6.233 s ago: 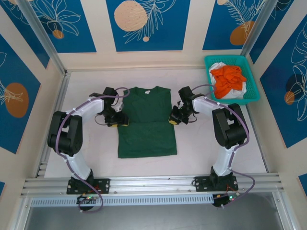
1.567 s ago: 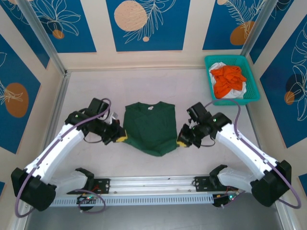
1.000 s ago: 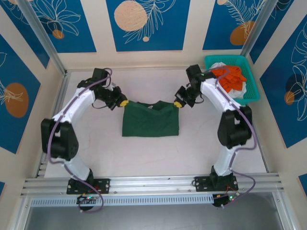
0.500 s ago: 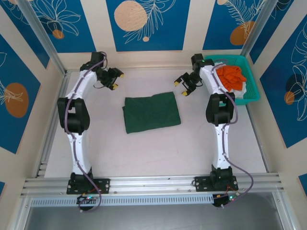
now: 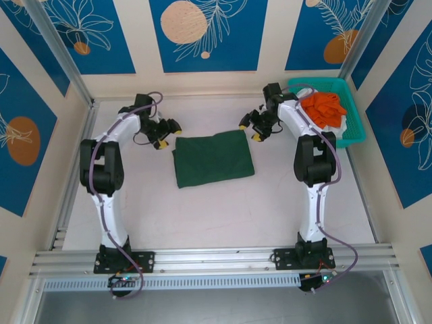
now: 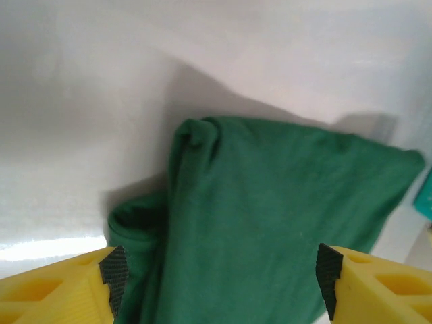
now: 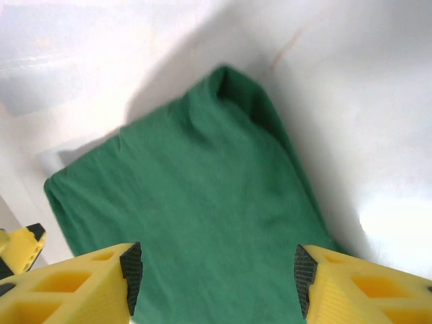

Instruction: Fold and stack the t-shirts

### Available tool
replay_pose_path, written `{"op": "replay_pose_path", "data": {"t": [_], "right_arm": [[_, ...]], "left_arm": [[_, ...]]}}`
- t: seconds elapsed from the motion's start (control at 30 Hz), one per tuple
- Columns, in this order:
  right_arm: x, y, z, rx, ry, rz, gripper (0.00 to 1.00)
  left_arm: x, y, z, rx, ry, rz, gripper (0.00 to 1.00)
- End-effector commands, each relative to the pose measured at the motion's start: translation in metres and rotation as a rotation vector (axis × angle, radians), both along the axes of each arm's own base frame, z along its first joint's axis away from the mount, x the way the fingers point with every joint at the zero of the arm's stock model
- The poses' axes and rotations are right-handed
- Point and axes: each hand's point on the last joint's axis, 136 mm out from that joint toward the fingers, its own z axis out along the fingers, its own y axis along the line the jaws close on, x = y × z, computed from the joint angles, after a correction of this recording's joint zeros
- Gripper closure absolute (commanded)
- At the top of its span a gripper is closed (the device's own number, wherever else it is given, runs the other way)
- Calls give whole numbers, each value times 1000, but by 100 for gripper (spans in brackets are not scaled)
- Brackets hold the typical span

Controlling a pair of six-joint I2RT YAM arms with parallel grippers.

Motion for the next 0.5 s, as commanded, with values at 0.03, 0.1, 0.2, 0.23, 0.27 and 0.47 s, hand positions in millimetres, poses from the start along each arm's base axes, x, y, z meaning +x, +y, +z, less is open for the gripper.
{"op": "replay_pose_path", "data": {"t": [0.03,0.1,0.2,0.23,0.27,0.47], "right_arm": [[33,-1,-8,-51,-146,71,36],[40,7,-17,-38,-154,104,37],[45,12,-31,-61,-136,134,39],[47,15,-34,-52,-138,142,40],[49,20,-35,-27,-142,150,41],[55,32,-45,-8,-124,175,61]], "left_arm": [[10,-10,-12,-19,-67,-131,26],[12,-10,-20,-12,-64,-147,27],[17,-12,-27,-12,-65,-158,33],[19,-13,-28,-19,-68,-163,38],[21,-15,-30,-29,-72,-167,45],[30,-26,-29,-75,-89,-177,74]]}}
